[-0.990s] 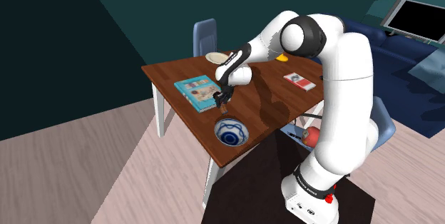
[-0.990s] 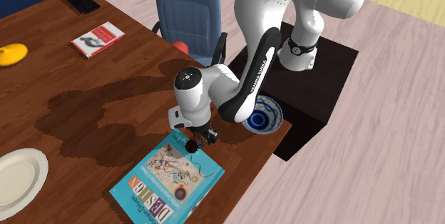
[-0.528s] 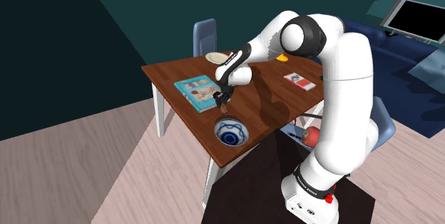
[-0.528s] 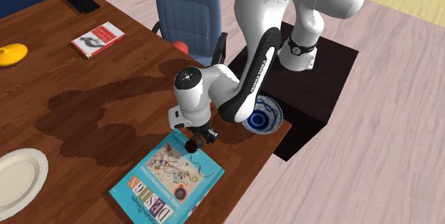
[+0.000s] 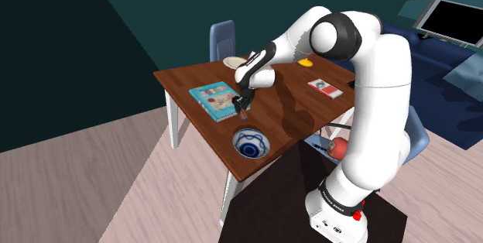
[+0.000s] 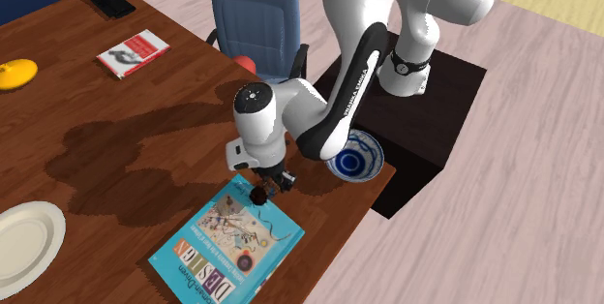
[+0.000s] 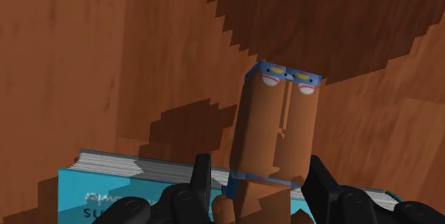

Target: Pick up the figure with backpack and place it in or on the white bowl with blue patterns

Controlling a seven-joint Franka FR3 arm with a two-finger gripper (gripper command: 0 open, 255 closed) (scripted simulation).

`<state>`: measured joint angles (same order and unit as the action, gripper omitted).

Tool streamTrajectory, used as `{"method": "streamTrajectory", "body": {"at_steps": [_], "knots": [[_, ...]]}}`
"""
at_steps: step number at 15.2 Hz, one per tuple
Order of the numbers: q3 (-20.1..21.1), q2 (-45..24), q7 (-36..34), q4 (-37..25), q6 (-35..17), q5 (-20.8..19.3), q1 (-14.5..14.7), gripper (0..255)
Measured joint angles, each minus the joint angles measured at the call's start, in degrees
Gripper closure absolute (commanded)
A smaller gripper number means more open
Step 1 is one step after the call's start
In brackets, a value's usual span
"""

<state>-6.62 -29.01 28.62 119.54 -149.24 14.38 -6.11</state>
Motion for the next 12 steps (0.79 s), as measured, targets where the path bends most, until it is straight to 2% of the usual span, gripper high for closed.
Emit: {"method": "streamTrajectory", "body": {"at_steps": [12], "knots": [[-1.8,7.8,-2.2,0.6,7.1,-2.7,1.2,255]]}}
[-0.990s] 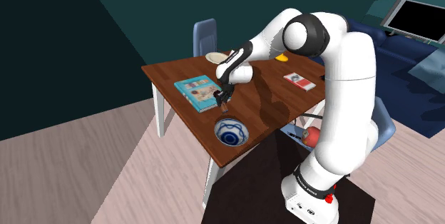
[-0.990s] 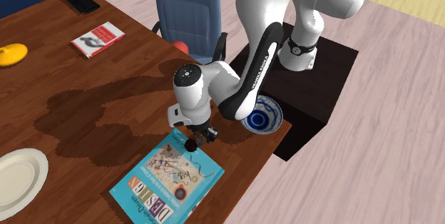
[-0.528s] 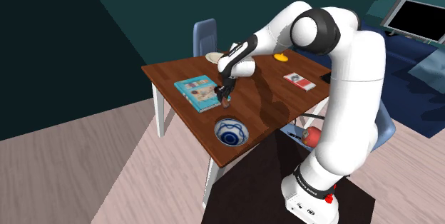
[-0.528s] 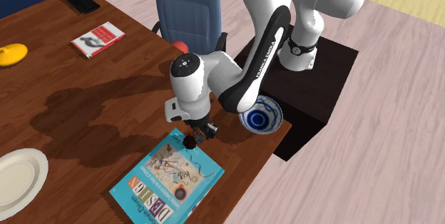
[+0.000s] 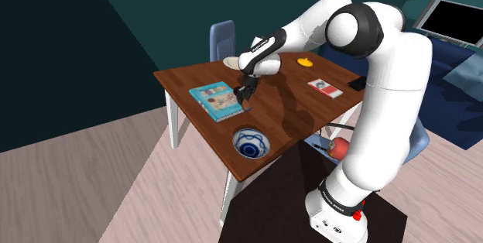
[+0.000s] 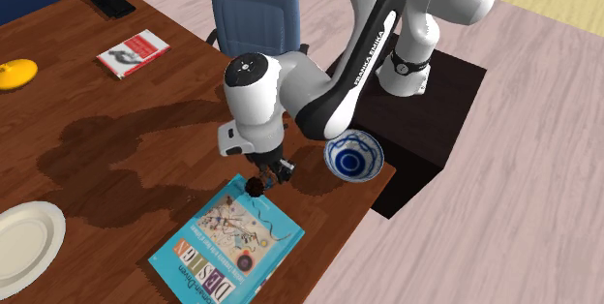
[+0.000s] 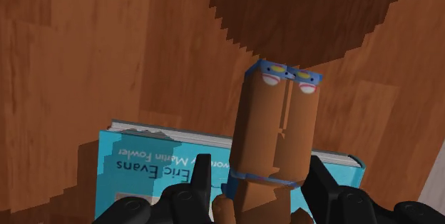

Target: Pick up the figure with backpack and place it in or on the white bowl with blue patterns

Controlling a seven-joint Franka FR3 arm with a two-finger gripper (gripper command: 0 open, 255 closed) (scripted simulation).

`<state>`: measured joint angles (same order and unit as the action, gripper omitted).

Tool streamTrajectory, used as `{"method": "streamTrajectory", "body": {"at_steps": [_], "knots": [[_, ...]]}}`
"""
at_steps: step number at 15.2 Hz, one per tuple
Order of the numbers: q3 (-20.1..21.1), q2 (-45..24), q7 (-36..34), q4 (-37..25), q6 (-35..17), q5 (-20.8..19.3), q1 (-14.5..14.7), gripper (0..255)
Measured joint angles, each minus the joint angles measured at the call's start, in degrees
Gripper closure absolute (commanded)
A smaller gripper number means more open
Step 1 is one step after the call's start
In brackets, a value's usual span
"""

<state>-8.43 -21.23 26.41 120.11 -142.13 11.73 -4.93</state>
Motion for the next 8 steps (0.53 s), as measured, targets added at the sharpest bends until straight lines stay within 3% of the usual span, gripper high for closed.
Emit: {"method": "streamTrajectory", "body": {"at_steps": [8], "knots": [[-0.8,4.4,-1.5,-0.6,4.9,-1.7,0.6,255]]}}
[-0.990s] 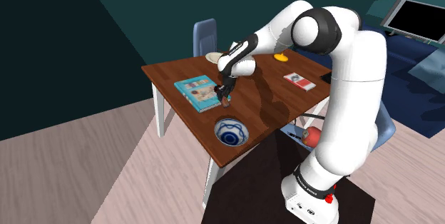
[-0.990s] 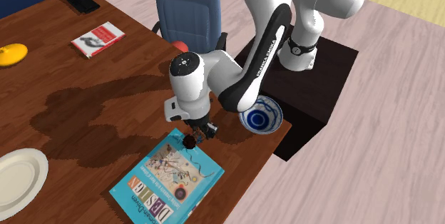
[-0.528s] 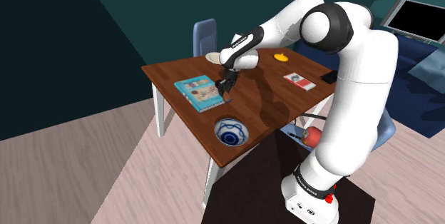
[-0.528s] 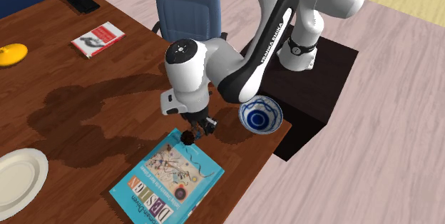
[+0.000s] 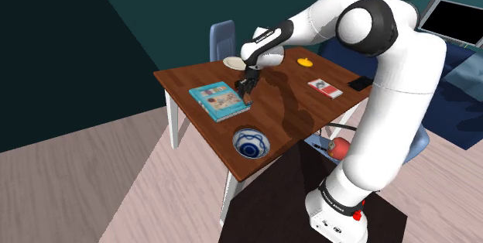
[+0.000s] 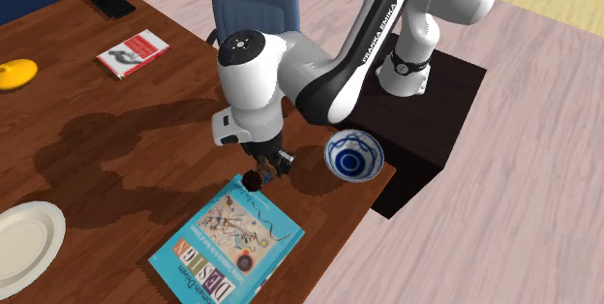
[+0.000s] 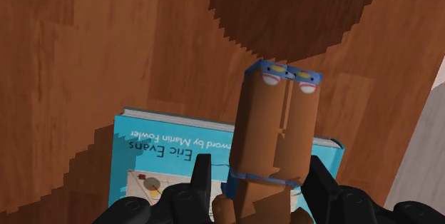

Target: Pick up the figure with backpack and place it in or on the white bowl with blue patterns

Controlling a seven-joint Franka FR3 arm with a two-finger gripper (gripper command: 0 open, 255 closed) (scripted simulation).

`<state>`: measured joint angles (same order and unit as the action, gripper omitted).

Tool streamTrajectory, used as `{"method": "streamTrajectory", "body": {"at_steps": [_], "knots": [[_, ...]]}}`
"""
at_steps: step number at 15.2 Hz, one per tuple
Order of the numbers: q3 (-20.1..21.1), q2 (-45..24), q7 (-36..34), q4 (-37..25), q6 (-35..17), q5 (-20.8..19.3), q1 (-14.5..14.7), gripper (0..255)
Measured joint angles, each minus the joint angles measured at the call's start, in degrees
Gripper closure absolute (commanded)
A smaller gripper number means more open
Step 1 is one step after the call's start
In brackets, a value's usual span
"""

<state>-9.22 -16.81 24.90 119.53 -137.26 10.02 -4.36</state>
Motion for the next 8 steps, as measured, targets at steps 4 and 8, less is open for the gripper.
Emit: {"method": "streamTrajectory", "body": {"at_steps": [4,8], "knots": [[-0.3,2.6,-0.6,0.9,1.6,-0.8,0.2,255],[0.1,9.5,-3.2,10.1,-0.9,-2.2,2.0,255]]}}
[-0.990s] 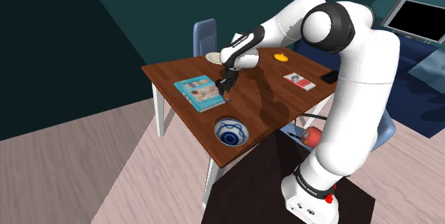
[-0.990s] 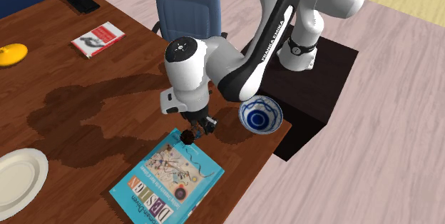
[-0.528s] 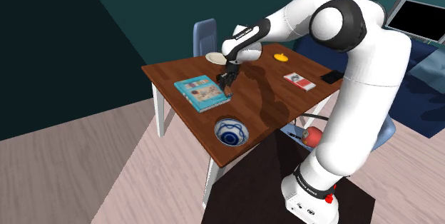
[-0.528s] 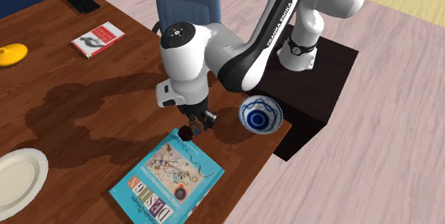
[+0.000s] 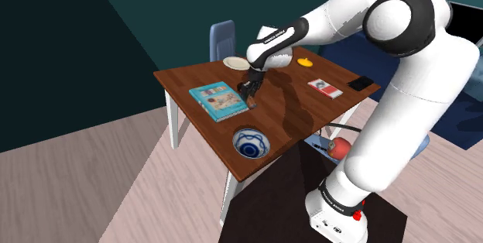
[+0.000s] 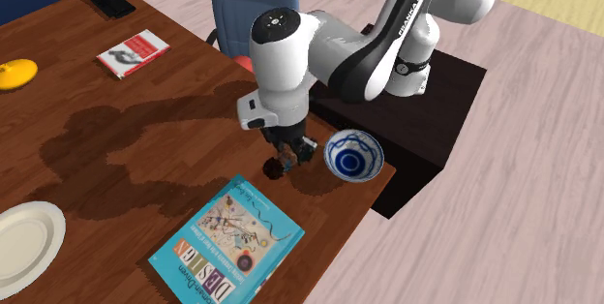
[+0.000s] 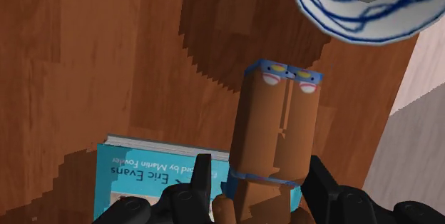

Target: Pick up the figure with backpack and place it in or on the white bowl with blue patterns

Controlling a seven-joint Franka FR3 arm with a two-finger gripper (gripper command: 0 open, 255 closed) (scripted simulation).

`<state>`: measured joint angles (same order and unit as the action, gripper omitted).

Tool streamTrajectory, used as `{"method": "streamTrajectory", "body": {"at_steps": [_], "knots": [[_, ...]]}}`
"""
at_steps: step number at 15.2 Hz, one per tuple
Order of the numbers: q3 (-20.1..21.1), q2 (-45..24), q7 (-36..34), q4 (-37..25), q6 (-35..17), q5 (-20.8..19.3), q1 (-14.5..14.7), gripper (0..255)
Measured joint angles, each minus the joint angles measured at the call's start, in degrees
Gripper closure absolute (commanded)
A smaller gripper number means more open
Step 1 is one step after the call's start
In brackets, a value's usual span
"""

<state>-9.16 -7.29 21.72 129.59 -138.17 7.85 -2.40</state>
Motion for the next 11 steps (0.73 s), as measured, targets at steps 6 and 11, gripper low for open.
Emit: {"method": "streamTrajectory", "body": {"at_steps": [6,11], "knots": [[1.5,11.0,-4.8,14.3,-3.7,-2.2,2.0,255],[4.0,21.2,-9.5,25.8,-5.3,-3.5,3.2,255]]}}
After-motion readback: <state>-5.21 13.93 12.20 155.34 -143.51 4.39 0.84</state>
